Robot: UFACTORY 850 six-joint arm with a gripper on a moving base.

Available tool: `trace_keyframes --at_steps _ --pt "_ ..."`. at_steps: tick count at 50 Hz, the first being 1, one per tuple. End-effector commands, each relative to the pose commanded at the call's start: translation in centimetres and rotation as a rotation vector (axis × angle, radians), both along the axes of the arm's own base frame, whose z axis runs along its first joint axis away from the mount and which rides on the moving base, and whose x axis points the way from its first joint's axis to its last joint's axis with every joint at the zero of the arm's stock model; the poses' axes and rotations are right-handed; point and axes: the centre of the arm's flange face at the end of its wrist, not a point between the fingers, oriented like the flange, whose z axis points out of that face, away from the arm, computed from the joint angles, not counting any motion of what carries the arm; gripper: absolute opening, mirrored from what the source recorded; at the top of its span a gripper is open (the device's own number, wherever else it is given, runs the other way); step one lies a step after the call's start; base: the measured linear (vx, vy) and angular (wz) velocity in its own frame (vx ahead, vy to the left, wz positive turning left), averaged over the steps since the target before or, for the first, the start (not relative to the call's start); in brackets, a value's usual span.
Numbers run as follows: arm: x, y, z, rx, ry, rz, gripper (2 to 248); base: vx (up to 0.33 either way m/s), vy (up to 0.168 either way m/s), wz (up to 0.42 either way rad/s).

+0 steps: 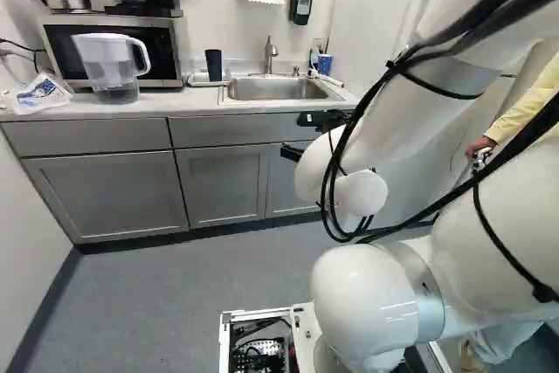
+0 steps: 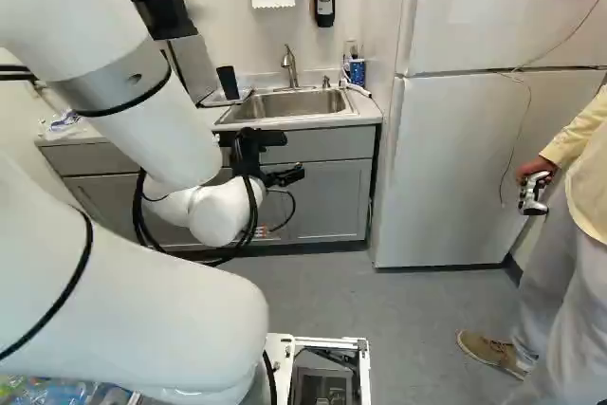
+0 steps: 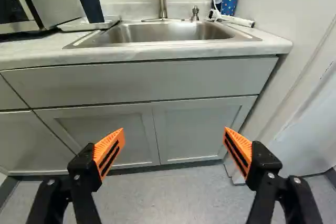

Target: Rinse the cup and place it in the tray

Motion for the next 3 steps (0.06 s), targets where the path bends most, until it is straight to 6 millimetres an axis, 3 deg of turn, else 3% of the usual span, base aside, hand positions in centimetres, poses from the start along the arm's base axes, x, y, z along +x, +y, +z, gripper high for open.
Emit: trace_keyframes --at_steps 3 --pt "0.00 0.00 0.00 0.000 0.000 0.000 247 0.000 0.000 0.000"
